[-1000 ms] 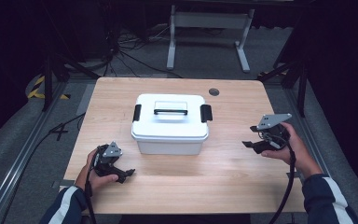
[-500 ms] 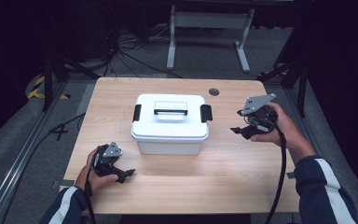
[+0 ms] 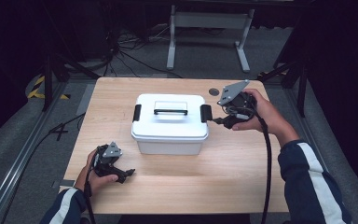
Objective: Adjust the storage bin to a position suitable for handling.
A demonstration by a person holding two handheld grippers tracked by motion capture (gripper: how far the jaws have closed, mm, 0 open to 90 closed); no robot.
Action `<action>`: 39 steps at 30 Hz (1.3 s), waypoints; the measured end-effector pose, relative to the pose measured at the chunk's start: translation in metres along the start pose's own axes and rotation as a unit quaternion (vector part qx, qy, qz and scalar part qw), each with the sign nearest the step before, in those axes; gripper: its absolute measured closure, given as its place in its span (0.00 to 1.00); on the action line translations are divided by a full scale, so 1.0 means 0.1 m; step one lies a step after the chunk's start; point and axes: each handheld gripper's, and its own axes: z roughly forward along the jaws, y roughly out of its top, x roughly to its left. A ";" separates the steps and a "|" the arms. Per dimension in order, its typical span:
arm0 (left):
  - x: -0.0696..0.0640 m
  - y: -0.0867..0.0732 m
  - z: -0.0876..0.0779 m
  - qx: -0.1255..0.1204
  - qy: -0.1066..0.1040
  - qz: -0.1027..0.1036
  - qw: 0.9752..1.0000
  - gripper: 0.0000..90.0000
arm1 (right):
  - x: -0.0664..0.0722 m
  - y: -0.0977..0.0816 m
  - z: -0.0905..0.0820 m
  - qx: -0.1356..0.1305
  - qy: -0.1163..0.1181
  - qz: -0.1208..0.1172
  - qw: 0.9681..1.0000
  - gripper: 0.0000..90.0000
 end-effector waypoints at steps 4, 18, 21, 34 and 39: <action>0.00 0.00 0.00 0.000 0.003 0.000 1.000 0.01 | -0.01 0.17 0.06 0.003 0.002 -0.015 1.000 0.45; -0.01 0.00 -0.01 -0.001 0.008 -0.003 1.000 0.01 | -0.02 0.58 0.37 0.029 0.022 -0.057 0.998 0.50; -0.03 -0.01 -0.01 -0.001 0.011 -0.010 1.000 0.01 | -0.03 0.67 0.43 0.027 0.032 -0.064 0.997 0.50; -0.08 -0.05 -0.05 -0.005 0.017 -0.023 1.000 0.05 | 0.01 0.95 0.74 0.052 0.046 -0.083 0.994 0.57; -0.08 -0.05 -0.05 -0.004 0.017 -0.022 1.000 0.05 | 0.04 1.04 0.83 0.060 0.050 -0.092 0.993 0.68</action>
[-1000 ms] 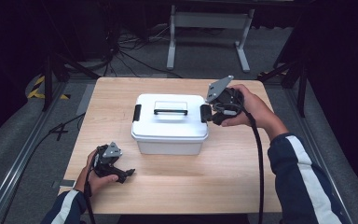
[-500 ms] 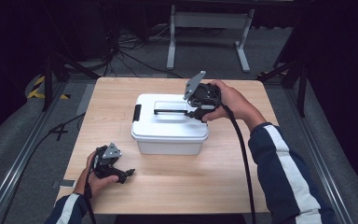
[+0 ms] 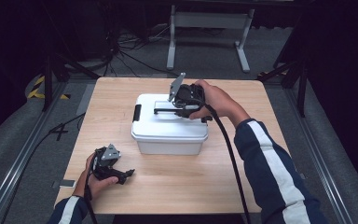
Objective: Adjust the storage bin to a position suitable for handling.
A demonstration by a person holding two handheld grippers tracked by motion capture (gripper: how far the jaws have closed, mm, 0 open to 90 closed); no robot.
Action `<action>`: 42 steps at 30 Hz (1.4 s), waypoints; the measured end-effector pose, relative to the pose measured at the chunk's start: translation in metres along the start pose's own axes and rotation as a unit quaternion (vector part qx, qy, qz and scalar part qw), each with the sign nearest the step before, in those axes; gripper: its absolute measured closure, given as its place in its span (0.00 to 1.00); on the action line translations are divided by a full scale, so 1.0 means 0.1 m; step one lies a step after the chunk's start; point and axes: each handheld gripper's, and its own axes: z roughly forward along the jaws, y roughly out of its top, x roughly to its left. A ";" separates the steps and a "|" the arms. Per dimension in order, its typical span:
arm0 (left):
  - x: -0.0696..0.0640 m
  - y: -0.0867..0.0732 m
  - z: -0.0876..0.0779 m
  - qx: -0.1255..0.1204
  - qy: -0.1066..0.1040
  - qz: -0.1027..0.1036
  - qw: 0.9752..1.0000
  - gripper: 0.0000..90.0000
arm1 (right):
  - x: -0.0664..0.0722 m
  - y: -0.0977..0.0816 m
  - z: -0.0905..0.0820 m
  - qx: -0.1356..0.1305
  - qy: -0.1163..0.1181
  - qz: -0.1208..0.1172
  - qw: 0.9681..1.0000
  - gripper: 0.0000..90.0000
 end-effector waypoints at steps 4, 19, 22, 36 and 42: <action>0.00 0.00 0.00 0.000 0.000 0.001 1.000 0.05 | 0.00 0.06 0.08 0.003 0.008 -0.007 1.000 0.78; 0.00 0.00 0.00 0.000 0.000 0.001 1.000 0.05 | 0.09 0.14 -0.03 -0.017 0.004 -0.032 0.999 0.94; 0.00 0.00 0.00 0.000 0.000 0.001 1.000 0.05 | 0.09 0.14 -0.04 -0.016 0.003 -0.035 0.999 0.93; 0.00 0.00 0.00 0.000 0.000 0.000 1.000 0.05 | 0.04 0.14 -0.21 -0.033 -0.003 -0.040 0.999 0.93; 0.00 0.00 0.00 0.000 0.001 0.000 1.000 0.05 | 0.02 0.10 -0.26 -0.050 -0.008 -0.042 0.998 0.93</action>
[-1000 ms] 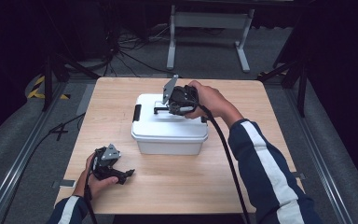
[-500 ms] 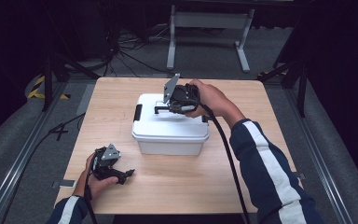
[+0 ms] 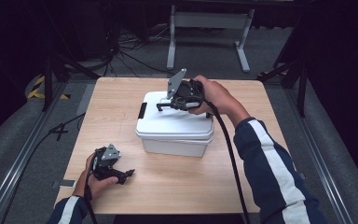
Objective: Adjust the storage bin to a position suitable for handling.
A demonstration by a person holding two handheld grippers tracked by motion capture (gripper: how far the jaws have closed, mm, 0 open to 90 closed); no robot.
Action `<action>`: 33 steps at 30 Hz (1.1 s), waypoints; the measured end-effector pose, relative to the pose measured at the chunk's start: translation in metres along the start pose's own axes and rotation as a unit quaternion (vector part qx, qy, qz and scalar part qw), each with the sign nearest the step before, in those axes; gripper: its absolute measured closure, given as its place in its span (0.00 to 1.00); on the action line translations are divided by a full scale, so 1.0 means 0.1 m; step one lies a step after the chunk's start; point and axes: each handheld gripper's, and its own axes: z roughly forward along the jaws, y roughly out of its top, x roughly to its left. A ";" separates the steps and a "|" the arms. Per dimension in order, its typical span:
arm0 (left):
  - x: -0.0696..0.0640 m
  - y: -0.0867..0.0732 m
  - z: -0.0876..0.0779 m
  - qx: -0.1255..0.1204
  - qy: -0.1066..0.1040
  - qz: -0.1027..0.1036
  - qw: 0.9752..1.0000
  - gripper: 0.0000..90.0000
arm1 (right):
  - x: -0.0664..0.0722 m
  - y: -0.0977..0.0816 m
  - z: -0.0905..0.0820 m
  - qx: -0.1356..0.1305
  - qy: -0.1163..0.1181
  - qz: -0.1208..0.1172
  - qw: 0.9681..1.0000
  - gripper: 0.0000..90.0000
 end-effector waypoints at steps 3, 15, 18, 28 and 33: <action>0.00 0.00 0.00 0.000 0.000 0.000 1.000 0.05 | -0.01 -0.01 -0.02 -0.005 -0.002 -0.002 1.000 0.93; 0.00 0.00 0.00 0.000 -0.001 0.000 1.000 0.05 | 0.00 -0.05 -0.05 -0.059 -0.004 0.005 0.998 0.94; 0.00 0.00 0.00 0.000 0.000 0.000 1.000 0.05 | 0.02 -0.03 -0.08 -0.068 -0.006 -0.001 0.998 0.94; 0.00 0.00 0.00 -0.001 0.001 0.002 1.000 0.05 | 0.07 0.00 -0.11 -0.085 -0.011 -0.007 0.996 0.94; 0.00 0.00 0.00 0.000 0.000 0.000 1.000 0.05 | 0.07 0.03 -0.09 -0.086 -0.015 -0.009 0.996 0.94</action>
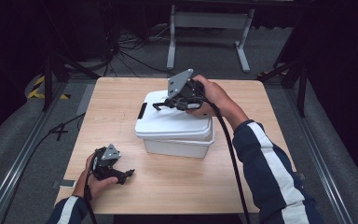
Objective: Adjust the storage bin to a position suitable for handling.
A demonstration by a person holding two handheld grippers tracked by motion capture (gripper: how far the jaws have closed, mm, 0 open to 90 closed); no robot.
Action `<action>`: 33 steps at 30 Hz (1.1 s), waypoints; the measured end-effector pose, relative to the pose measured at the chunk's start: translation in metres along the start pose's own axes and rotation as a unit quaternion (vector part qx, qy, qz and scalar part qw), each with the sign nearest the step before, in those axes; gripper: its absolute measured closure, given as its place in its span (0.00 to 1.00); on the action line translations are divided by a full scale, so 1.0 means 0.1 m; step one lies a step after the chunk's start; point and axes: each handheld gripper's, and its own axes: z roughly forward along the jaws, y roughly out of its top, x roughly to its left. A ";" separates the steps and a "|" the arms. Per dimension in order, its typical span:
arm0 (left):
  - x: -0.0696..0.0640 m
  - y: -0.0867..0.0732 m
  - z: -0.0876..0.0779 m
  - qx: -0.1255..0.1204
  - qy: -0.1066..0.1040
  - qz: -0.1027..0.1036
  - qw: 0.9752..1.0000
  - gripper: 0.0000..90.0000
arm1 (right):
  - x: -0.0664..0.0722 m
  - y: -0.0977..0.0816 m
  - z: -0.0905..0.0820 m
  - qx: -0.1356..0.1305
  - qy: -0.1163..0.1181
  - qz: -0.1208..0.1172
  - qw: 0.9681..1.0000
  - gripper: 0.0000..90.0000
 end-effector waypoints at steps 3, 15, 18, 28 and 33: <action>0.00 0.00 0.00 0.000 0.000 0.000 1.000 0.05 | -0.02 0.00 -0.01 -0.003 0.002 0.001 1.000 0.94; 0.00 0.00 0.00 0.000 0.001 0.002 1.000 0.05 | -0.06 0.02 -0.19 -0.061 -0.005 0.019 0.998 0.94; 0.00 0.00 0.00 0.002 -0.001 0.001 1.000 0.05 | -0.06 0.07 -0.29 -0.069 -0.003 0.014 0.997 0.94; 0.00 0.00 0.00 0.002 0.000 0.001 1.000 0.05 | -0.04 0.04 -0.45 -0.064 -0.012 0.003 0.998 0.94; 0.00 0.00 0.00 0.001 -0.001 0.000 1.000 0.05 | -0.04 -0.09 -0.55 -0.060 -0.020 0.010 0.998 0.94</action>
